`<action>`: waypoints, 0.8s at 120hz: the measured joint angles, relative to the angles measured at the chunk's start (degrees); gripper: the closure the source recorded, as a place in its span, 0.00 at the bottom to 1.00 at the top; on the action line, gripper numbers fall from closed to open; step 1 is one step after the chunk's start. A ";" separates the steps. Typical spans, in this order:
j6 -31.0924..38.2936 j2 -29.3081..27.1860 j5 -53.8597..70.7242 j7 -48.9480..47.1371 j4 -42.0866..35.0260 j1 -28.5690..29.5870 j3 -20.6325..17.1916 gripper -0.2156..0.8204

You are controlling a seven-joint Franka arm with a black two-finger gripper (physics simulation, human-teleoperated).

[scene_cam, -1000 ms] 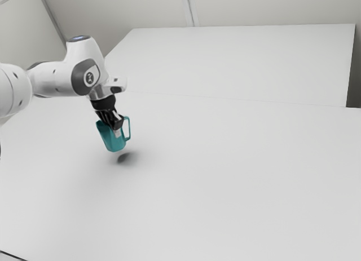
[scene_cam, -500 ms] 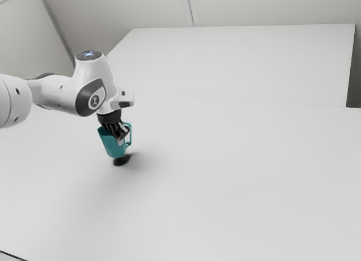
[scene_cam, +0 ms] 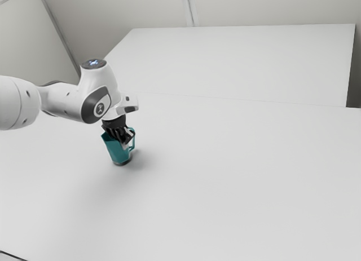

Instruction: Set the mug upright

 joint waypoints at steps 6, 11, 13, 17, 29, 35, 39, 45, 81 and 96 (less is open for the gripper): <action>0.25 0.29 -0.06 -0.35 0.01 0.03 0.00 0.97; 0.42 0.52 -0.10 -0.63 0.01 0.04 0.00 0.97; 0.47 0.57 -0.10 -0.73 0.01 0.05 0.00 0.97; 0.58 0.64 -0.11 -0.94 0.01 0.06 0.00 0.97; 0.80 0.75 -0.13 -1.51 0.02 0.13 0.00 0.97; 0.87 0.81 -0.23 -1.71 0.02 0.14 0.00 0.92; 0.89 0.85 -0.35 -1.77 0.00 0.14 -0.01 0.85; 0.90 0.90 -0.50 -1.84 0.00 0.14 -0.01 0.74; 0.27 -0.65 -0.87 -2.17 0.11 0.14 -0.01 0.34; -1.48 -3.91 -0.91 -2.25 0.55 -0.13 -0.01 0.28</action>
